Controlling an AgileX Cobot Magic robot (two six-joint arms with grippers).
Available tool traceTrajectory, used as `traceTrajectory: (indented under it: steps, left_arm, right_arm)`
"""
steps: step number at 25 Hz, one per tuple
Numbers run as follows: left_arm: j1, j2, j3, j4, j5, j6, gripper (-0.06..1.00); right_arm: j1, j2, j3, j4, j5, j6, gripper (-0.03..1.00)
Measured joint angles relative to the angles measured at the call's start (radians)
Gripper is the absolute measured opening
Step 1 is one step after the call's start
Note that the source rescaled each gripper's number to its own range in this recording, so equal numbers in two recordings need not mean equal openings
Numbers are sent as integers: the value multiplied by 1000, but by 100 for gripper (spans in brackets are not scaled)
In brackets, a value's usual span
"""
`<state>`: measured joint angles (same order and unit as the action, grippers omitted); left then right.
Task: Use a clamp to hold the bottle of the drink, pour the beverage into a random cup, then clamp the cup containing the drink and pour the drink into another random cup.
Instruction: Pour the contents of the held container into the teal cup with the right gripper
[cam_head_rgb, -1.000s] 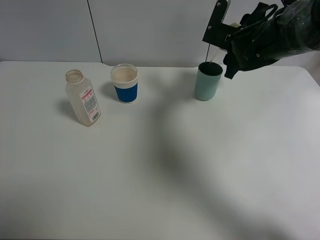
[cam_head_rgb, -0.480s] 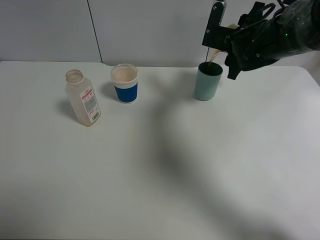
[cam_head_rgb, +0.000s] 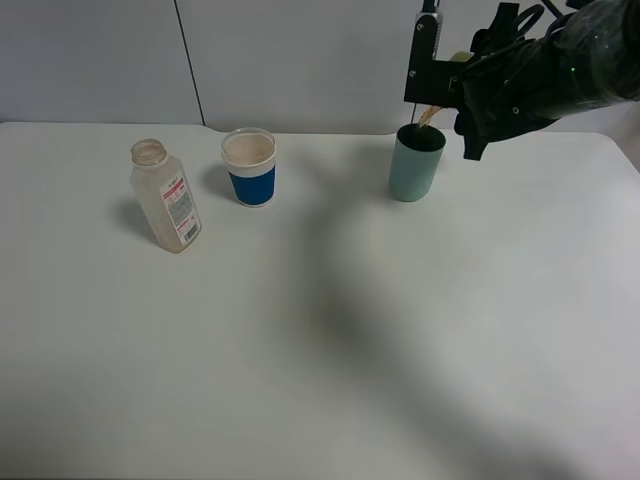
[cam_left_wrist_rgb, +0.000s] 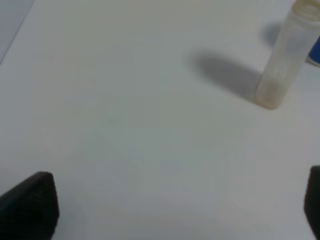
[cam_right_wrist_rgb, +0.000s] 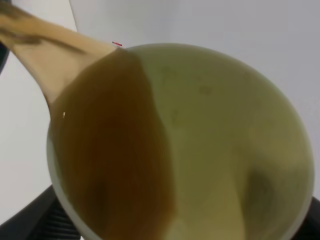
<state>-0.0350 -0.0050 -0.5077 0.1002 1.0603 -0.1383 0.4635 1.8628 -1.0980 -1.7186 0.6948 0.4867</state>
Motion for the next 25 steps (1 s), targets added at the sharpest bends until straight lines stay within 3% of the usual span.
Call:
traceTrajectory:
  steps: [17,25]
  left_arm:
    - [0,0,0,0,0,0,100]
    - [0,0,0,0,0,0,100]
  right_arm:
    - [10,0,-3,-4,3,-114,4]
    - [17,0,-3,-4,5,-232,4]
